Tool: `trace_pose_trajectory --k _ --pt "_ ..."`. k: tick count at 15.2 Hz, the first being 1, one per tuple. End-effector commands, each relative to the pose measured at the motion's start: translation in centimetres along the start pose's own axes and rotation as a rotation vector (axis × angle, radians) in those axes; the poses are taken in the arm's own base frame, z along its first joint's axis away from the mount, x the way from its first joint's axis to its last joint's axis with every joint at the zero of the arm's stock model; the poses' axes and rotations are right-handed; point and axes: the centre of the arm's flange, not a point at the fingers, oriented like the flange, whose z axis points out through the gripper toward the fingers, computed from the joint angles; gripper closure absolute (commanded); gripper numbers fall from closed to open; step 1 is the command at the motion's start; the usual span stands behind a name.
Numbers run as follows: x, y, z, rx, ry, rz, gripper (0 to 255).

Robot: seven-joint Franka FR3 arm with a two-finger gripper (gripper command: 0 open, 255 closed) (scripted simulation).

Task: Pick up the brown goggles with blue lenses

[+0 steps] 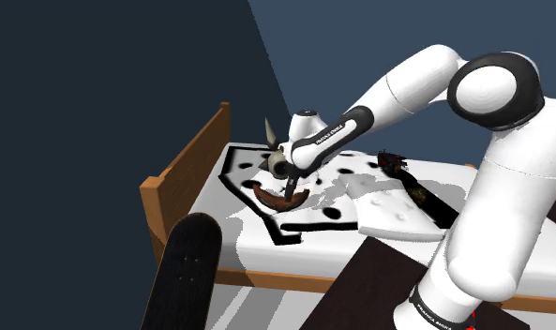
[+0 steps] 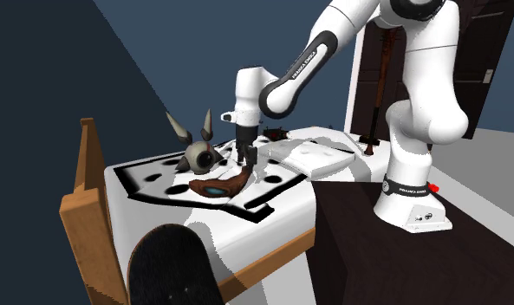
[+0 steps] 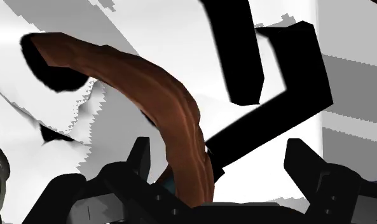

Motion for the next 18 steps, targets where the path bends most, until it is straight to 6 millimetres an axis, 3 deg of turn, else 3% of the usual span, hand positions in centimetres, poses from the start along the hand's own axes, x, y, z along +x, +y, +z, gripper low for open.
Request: trace_pose_trajectory --k 1,5,14,15,18 --pt "1.4 0.6 1.9 -0.006 0.011 -0.022 0" --pt "4.0 1.8 5.3 -0.015 0.028 -0.059 0" --pt "3.8 1.4 9.2 -0.015 0.028 -0.059 0" --pt "3.9 1.3 9.2 -0.015 0.029 -0.059 255" --pt "3.9 1.3 9.2 -0.015 0.029 -0.059 255"
